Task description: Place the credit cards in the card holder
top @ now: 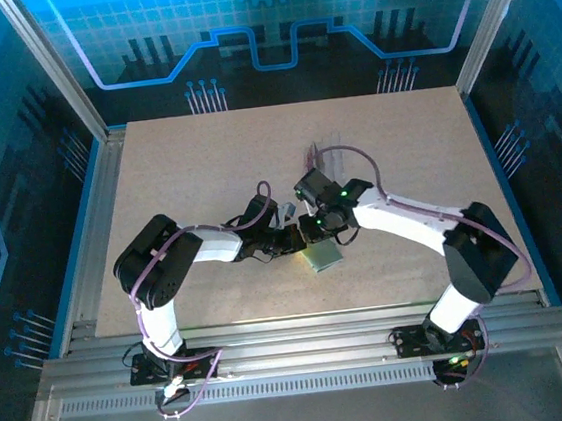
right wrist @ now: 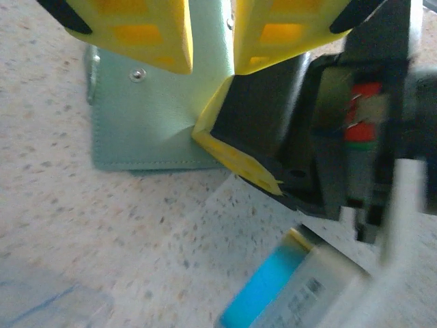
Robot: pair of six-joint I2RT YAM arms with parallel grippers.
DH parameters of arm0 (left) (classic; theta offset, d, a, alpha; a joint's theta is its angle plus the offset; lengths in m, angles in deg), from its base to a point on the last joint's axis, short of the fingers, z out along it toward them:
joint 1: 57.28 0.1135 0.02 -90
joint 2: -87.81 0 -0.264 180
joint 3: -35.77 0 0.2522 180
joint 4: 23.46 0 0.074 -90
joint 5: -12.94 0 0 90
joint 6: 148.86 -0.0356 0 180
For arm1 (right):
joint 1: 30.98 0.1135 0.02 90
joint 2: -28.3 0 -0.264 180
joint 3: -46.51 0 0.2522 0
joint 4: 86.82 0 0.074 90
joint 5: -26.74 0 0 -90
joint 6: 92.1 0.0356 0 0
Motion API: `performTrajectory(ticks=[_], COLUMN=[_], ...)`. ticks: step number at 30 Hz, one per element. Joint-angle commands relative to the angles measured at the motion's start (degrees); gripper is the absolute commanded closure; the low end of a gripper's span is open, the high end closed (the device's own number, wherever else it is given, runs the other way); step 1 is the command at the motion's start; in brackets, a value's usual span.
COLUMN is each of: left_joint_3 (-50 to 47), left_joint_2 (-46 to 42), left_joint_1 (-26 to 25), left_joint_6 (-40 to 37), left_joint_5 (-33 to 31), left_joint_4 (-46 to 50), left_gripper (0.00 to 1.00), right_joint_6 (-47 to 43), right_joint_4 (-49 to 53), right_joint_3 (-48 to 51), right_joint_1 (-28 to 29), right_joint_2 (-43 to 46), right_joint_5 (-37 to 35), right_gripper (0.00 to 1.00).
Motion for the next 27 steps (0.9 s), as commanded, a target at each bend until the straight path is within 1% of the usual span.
performTrajectory(ticks=[1,4,5,7,9,12,17,23,25,27], left_joint_3=[-2.3,-2.7,-2.8,-3.0,-3.2,-3.7,-4.1,-4.6,-4.9,-5.1], left_joint_2=[2.1,1.8,1.8,1.9,2.0,2.0,2.2,3.1,3.3,3.7], left_joint_1=[-0.2,-0.2,-0.2,-0.2,-0.1,-0.1,-0.1,-0.1,-0.1,-0.1], left_joint_6=[-1.8,-2.0,-2.1,-2.1,-2.1,-2.3,-2.4,-2.5,-2.4,-2.3], left_joint_5=[-4.1,-4.4,-4.5,-4.6,-4.7,-4.9,-5.2,-5.5,-5.6,-5.7], left_joint_4=[10.7,10.7,10.7,10.6,10.6,10.5,10.3,9.9,9.5,9.2], left_gripper=[1.00,1.00,1.00,1.00,1.00,1.00,1.00,1.00,1.00,1.00], right_joint_6=[-0.7,0.3,0.7,1.0,1.0,0.9,0.4,0.5,0.5,0.3], right_joint_4=[0.3,0.1,0.3,0.8,0.6,-1.2,-3.9,-9.2,-9.4,-8.6], right_joint_3=[-0.1,1.8,2.4,3.3,4.6,6.6,8.0,10.3,10.5,10.1], right_joint_1=[-1.5,-3.5,-3.9,-5.2,-6.6,-8.4,-8.9,-10.1,-10.3,-10.3], right_joint_2=[-4.5,-5.0,-4.8,-4.8,-4.8,-4.8,-5.3,-3.4,-2.7,-2.0], right_joint_5=[3.4,2.5,1.8,1.1,1.8,4.5,9.7,18.2,18.9,18.0], right_gripper=[0.77,0.74,0.72,0.64,0.58,0.54,0.53,0.53,0.54,0.56])
